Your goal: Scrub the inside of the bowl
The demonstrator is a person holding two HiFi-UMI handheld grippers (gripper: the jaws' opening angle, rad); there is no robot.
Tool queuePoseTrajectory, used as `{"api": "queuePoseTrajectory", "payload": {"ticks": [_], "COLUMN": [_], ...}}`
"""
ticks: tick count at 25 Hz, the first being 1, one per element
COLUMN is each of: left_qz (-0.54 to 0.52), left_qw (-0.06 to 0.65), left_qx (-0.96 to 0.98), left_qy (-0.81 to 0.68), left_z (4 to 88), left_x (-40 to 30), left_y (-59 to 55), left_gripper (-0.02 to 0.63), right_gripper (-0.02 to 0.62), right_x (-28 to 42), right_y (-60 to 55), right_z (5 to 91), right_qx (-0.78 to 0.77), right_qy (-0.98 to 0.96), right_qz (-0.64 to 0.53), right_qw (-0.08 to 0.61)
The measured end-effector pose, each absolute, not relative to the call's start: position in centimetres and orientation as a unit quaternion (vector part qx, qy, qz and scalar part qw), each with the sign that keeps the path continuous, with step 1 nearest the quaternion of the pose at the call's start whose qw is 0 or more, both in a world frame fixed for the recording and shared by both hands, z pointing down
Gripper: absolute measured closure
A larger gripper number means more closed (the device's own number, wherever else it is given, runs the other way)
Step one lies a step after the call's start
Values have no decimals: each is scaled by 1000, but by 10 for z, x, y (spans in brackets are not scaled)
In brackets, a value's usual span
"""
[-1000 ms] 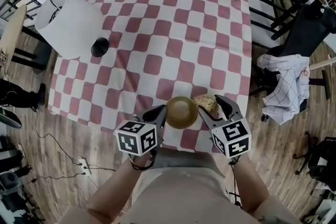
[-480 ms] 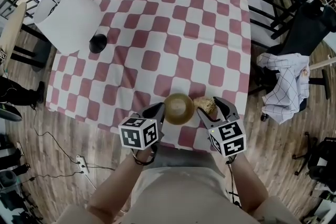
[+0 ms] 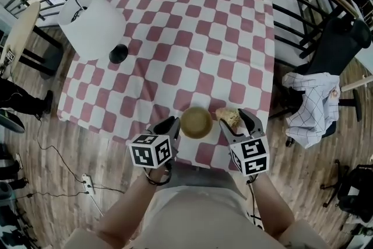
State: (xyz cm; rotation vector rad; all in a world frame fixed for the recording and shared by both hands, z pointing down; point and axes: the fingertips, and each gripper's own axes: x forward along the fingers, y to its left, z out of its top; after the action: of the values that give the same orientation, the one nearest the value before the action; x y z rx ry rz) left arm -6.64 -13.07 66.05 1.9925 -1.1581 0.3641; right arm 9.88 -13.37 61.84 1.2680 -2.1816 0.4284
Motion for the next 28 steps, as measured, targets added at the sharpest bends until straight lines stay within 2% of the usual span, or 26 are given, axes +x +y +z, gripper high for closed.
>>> {"api": "queuePoseTrajectory", "payload": {"ticks": [4, 12, 28], "left_qz": [126, 108, -10], "left_qw": [369, 277, 130], "left_qx": [791, 815, 863], "left_qy": [-471, -497, -487], "left_z": [622, 539, 346], "left_x": [-72, -74, -78], "left_y": [-133, -135, -129], "left_gripper": [546, 577, 591], "right_gripper": [344, 344, 344], "right_x": [95, 83, 31], "right_y": [-140, -147, -128], "right_z": [586, 503, 319], "right_qx": [472, 471, 408], "right_qy": [-826, -848, -908], "right_qz": [139, 96, -5], "right_qw": [274, 223, 101]}}
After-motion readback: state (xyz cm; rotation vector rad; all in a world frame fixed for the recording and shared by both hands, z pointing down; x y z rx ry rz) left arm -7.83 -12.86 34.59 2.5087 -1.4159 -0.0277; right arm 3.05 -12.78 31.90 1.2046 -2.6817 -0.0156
